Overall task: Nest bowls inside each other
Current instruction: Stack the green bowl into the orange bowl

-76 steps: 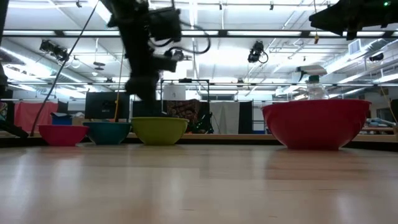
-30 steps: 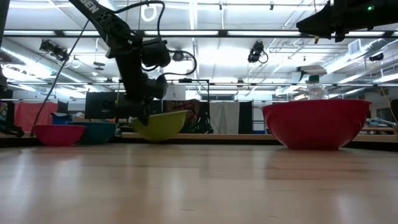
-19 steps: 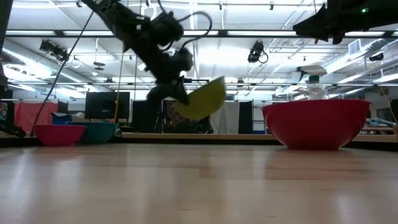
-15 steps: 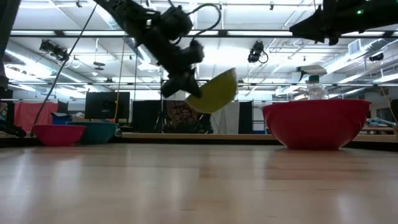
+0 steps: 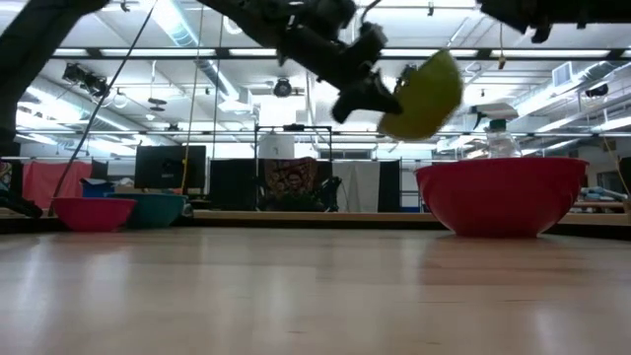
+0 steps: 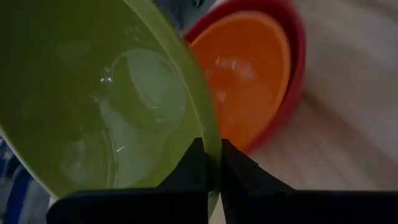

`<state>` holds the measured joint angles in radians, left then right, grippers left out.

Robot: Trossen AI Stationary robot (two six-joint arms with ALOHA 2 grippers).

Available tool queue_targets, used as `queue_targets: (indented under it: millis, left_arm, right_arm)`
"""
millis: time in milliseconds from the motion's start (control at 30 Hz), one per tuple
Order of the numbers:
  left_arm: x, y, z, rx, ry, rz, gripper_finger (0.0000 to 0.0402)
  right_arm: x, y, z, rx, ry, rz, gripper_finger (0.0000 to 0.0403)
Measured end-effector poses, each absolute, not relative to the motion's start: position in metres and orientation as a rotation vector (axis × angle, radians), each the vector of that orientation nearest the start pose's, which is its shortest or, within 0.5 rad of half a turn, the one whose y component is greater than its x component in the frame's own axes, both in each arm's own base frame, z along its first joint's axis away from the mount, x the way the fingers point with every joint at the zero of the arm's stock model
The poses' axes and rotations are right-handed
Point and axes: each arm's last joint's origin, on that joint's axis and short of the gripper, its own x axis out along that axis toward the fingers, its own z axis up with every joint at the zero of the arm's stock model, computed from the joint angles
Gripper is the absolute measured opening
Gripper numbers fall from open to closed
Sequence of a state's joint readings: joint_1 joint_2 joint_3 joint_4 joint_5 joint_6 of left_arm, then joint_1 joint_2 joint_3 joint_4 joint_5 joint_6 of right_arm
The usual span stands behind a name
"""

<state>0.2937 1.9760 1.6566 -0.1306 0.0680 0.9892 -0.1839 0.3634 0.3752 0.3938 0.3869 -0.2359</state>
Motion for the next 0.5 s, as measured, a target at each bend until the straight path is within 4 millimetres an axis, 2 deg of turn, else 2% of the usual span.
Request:
queue_targets:
  millis: [300,500]
  left_arm:
    - [0.488,0.127,0.285,0.849,0.355,-0.145,0.0013]
    - [0.512,0.13,0.271,0.804,0.364,-0.205,0.0013]
  right_arm:
    - [0.084,-0.026,0.287,-0.245,-0.504,-0.599,0.0165]
    - [0.076,-0.022,0.291,-0.259,-0.562,-0.547,0.0165]
